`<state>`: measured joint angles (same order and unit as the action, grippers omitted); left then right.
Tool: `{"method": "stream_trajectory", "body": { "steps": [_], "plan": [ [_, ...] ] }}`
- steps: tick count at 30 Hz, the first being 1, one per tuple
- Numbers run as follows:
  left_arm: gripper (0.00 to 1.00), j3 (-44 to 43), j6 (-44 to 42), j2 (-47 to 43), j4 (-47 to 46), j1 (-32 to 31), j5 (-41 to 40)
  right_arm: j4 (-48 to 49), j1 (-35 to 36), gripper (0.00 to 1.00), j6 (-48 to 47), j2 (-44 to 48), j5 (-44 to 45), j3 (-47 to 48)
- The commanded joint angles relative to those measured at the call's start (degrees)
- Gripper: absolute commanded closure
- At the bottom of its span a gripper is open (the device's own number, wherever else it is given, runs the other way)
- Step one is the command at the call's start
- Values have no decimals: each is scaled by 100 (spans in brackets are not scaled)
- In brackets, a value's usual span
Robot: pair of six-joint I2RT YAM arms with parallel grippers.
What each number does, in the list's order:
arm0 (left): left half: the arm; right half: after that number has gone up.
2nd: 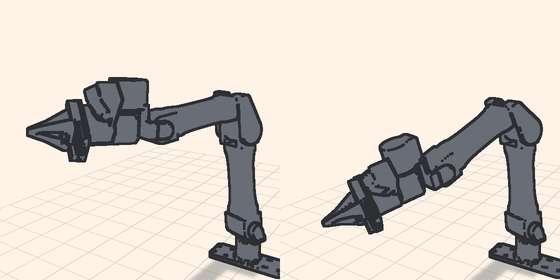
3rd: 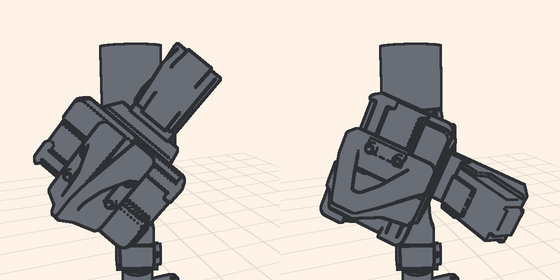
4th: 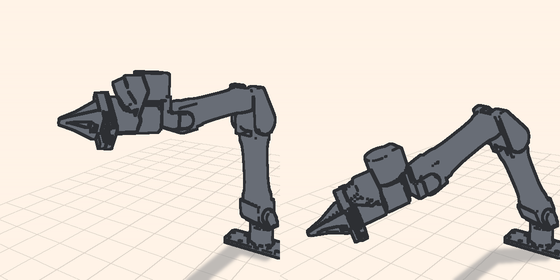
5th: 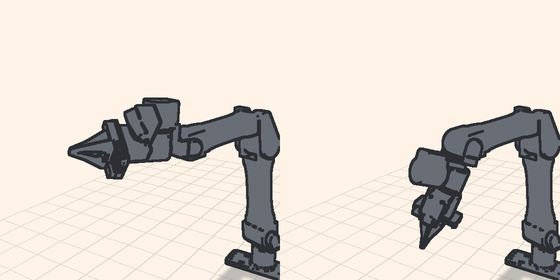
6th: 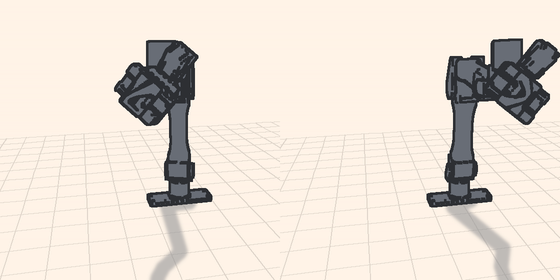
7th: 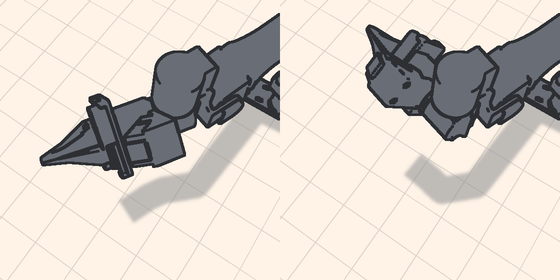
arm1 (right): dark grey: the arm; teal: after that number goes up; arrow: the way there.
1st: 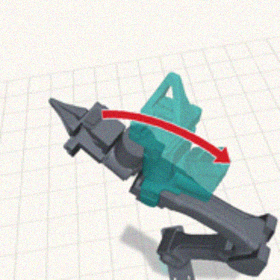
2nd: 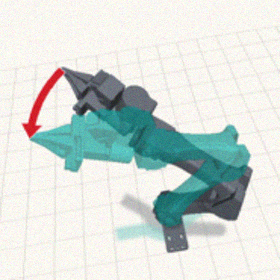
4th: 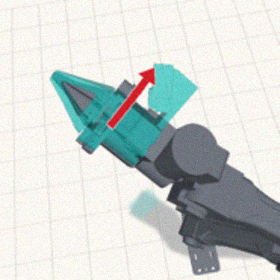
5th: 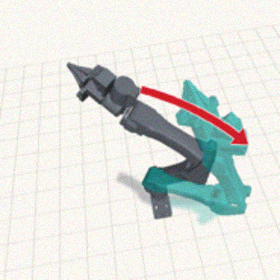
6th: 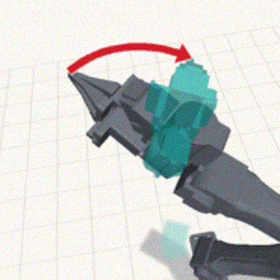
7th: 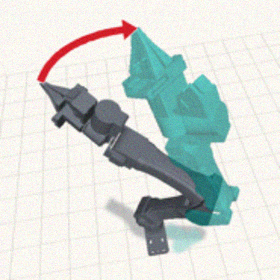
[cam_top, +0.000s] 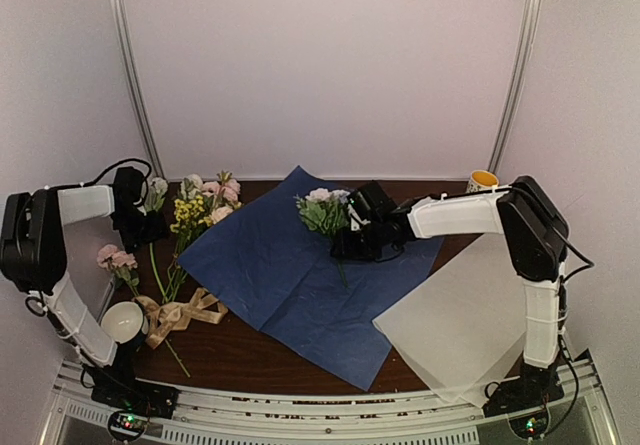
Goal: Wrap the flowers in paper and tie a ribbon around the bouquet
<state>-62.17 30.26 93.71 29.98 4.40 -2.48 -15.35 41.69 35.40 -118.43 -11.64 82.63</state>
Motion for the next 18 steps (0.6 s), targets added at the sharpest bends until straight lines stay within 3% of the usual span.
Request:
{"method": "stream_trajectory", "body": {
  "steps": [1, 7, 13, 15, 18],
  "plan": [
    [22, -564, 251, 710, 463, 302, -279, -51, -21, 54, -355, 616, 221, -212],
    [27, -759, 281, 1351, 357, 375, 172, -201, -21, 54, -670, 993, 392, -475],
    [46, -1428, 335, 2023, 654, 396, 337, -392, -21, 54, -835, 1107, 382, -534],
    [61, -1469, 373, 2074, 628, 415, 380, -414, -21, 54, -832, 1132, 326, -537],
    [95, -1501, 367, 2098, 632, 461, 463, -424, -28, 54, -819, 1177, 273, -526]
  ]
}}
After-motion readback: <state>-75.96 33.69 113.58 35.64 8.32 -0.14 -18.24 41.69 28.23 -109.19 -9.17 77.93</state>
